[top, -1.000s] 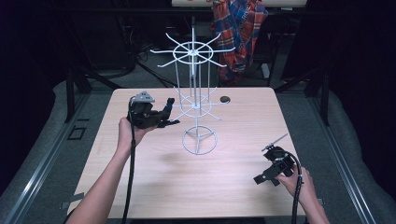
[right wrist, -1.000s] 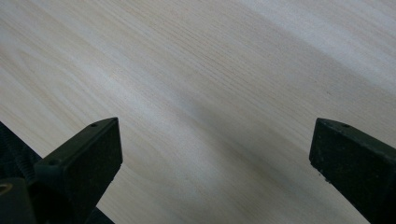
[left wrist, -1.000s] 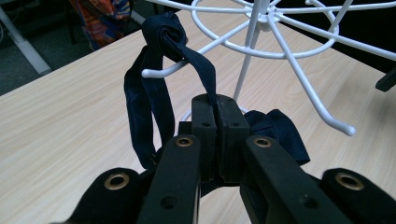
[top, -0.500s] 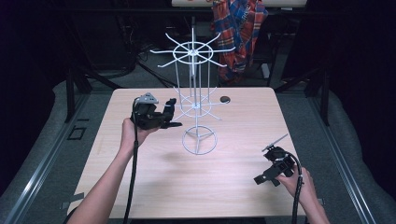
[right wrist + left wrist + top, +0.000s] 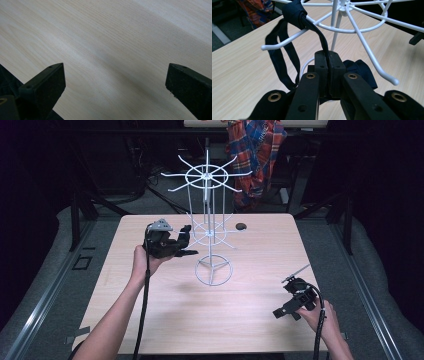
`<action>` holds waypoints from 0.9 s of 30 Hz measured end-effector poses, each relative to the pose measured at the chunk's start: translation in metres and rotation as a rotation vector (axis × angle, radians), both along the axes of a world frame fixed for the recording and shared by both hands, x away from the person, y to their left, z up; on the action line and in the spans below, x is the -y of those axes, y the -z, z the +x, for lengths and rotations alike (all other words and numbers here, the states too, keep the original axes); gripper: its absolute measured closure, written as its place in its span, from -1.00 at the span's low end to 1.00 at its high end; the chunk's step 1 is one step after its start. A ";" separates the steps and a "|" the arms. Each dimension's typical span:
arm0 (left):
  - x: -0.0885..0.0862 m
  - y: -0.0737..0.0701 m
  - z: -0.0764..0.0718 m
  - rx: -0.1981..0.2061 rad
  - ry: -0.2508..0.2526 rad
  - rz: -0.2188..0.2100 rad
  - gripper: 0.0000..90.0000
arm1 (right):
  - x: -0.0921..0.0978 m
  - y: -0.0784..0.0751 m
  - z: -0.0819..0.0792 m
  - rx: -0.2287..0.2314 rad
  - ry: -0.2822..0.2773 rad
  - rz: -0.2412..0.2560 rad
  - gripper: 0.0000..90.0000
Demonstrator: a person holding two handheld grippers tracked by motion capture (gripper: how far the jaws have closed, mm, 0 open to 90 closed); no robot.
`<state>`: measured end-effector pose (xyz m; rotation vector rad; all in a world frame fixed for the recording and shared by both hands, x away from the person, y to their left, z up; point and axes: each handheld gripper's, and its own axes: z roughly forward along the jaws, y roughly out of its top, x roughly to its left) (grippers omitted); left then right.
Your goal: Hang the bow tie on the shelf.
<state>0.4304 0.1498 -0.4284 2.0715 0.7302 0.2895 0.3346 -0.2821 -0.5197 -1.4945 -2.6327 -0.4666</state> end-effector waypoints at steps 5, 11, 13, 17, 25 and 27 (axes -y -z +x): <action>0.001 0.002 0.001 -0.010 0.021 0.002 0.95 | -0.002 0.002 0.000 0.010 0.018 0.011 -0.94; 0.002 0.004 0.001 -0.006 0.035 -0.002 0.95 | -0.001 0.000 0.002 -0.007 -0.015 -0.004 -0.94; 0.004 0.004 0.000 -0.007 0.044 0.000 0.95 | -0.001 0.000 0.002 -0.003 -0.009 0.002 -0.94; 0.006 0.006 -0.001 -0.009 0.068 0.009 0.95 | -0.002 0.000 0.002 -0.005 -0.010 0.001 -0.94; 0.009 0.012 -0.001 -0.013 0.064 0.026 0.94 | -0.004 0.001 0.001 0.009 0.018 0.008 -0.94; 0.011 0.013 -0.001 -0.010 0.057 0.034 0.94 | -0.003 0.001 0.001 0.010 0.014 0.001 -0.94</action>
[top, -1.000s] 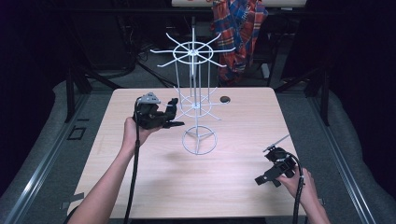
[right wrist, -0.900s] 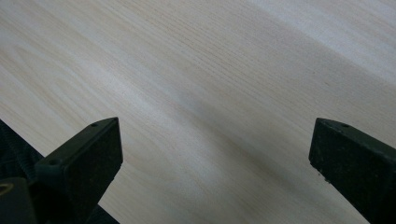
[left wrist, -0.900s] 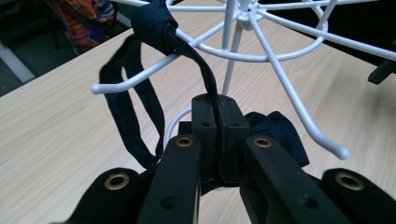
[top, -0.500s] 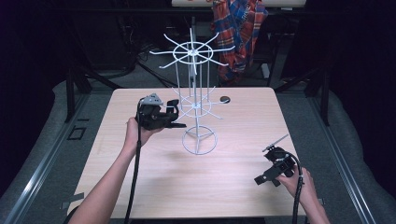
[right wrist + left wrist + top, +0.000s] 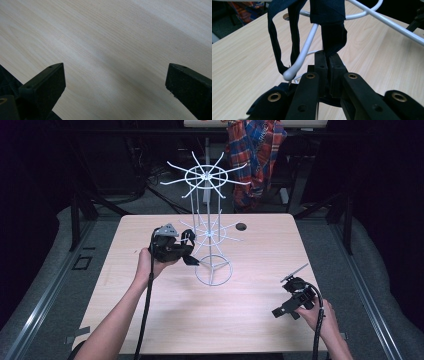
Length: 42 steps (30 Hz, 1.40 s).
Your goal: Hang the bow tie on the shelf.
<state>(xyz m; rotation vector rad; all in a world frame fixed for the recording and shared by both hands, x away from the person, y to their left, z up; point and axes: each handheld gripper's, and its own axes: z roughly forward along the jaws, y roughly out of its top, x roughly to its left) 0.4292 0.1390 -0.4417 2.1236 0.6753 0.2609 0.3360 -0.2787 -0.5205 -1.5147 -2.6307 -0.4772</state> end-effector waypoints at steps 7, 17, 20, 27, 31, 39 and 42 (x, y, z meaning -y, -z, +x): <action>-0.002 0.002 0.000 -0.007 -0.022 -0.001 0.94 | 0.001 -0.001 0.001 -0.016 -0.023 -0.001 -0.94; -0.008 0.004 0.000 -0.012 -0.056 -0.010 0.93 | -0.002 -0.001 0.004 -0.011 -0.033 -0.006 -0.94; -0.008 0.004 0.000 -0.008 -0.058 -0.006 0.91 | -0.002 -0.001 0.004 -0.013 -0.036 -0.004 -0.94; -0.008 0.006 0.002 -0.016 -0.063 0.002 0.79 | -0.002 -0.001 0.004 -0.014 -0.034 0.002 -0.94; -0.009 0.006 0.002 -0.009 -0.070 0.000 0.80 | -0.002 0.000 0.004 -0.012 -0.033 0.002 -0.94; -0.013 0.006 0.002 -0.012 -0.082 -0.003 0.70 | -0.002 -0.001 0.004 -0.011 -0.033 -0.001 -0.93; -0.016 0.005 0.001 -0.014 -0.084 -0.001 0.63 | -0.002 -0.001 0.004 -0.010 -0.029 0.007 -0.93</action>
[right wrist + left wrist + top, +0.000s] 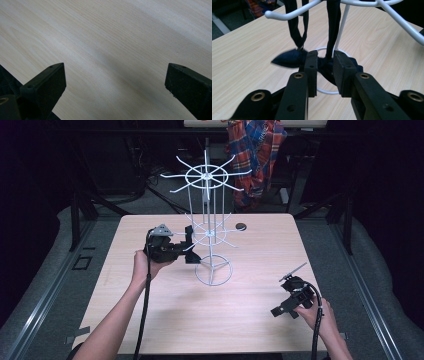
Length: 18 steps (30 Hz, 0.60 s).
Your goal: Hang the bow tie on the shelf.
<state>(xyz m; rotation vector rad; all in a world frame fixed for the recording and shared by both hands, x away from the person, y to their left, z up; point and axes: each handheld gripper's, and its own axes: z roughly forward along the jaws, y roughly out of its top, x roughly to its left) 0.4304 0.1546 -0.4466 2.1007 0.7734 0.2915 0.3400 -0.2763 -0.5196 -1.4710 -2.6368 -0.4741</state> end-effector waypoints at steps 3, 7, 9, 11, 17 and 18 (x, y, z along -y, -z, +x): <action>-0.001 0.000 -0.001 0.001 -0.006 -0.005 0.52 | 0.000 0.000 0.000 0.001 0.003 0.000 -0.93; -0.004 -0.001 -0.003 -0.011 -0.042 0.010 0.15 | 0.000 -0.001 0.000 0.004 -0.008 -0.008 -0.94; -0.009 -0.002 -0.005 -0.024 -0.051 0.016 -0.04 | 0.000 -0.002 0.000 0.009 -0.007 -0.005 -0.94; -0.011 -0.003 -0.006 -0.024 -0.056 0.020 -0.17 | 0.000 -0.002 0.000 0.011 -0.004 0.002 -0.94; -0.026 -0.005 -0.021 -0.034 -0.092 0.061 -0.38 | 0.000 -0.005 -0.001 0.023 -0.004 -0.013 -0.95; -0.026 -0.005 -0.021 -0.034 -0.092 0.061 -0.41 | 0.000 -0.005 -0.001 0.023 -0.004 -0.013 -0.95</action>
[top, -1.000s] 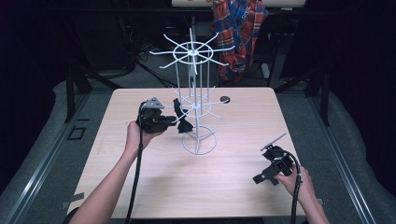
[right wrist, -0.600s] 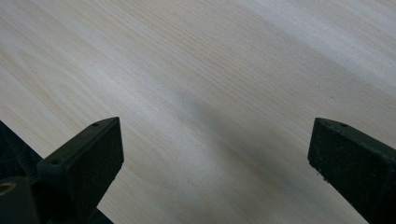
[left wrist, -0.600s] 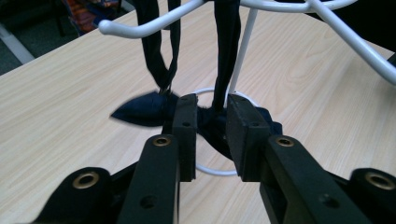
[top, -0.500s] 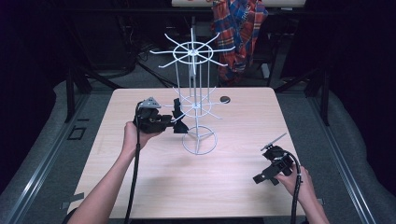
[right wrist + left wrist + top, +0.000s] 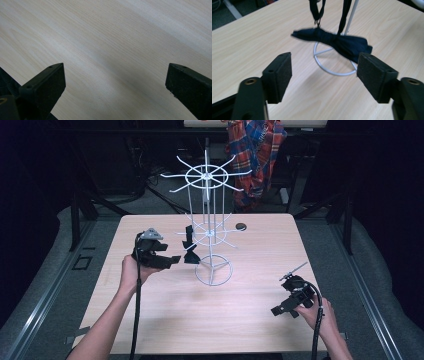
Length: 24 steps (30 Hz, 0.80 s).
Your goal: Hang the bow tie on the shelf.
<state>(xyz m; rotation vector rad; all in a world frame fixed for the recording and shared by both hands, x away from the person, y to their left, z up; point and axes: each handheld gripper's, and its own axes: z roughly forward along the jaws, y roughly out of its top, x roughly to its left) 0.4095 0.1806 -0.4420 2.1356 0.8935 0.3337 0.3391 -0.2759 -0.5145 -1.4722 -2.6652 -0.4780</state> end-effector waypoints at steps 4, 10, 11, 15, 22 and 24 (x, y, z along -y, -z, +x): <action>-0.013 -0.001 -0.011 -0.009 -0.038 0.012 -0.52 | -0.001 -0.001 0.000 0.011 -0.009 -0.009 -0.96; -0.025 0.002 -0.027 -0.016 -0.070 0.040 -0.65 | -0.002 0.000 0.000 0.007 -0.002 -0.010 -0.96; -0.025 0.002 -0.027 -0.016 -0.070 0.040 -0.65 | -0.002 0.000 0.000 0.007 -0.002 -0.010 -0.96; -0.032 0.005 -0.037 -0.030 -0.084 0.049 -0.68 | -0.003 0.001 0.000 0.003 -0.012 -0.030 -0.95; -0.042 0.019 -0.053 -0.066 -0.112 0.090 -0.76 | -0.004 0.001 0.000 0.007 -0.010 -0.042 -0.95; -0.043 0.024 -0.056 -0.083 -0.113 0.103 -0.78 | -0.004 0.001 0.000 0.003 -0.017 -0.050 -0.95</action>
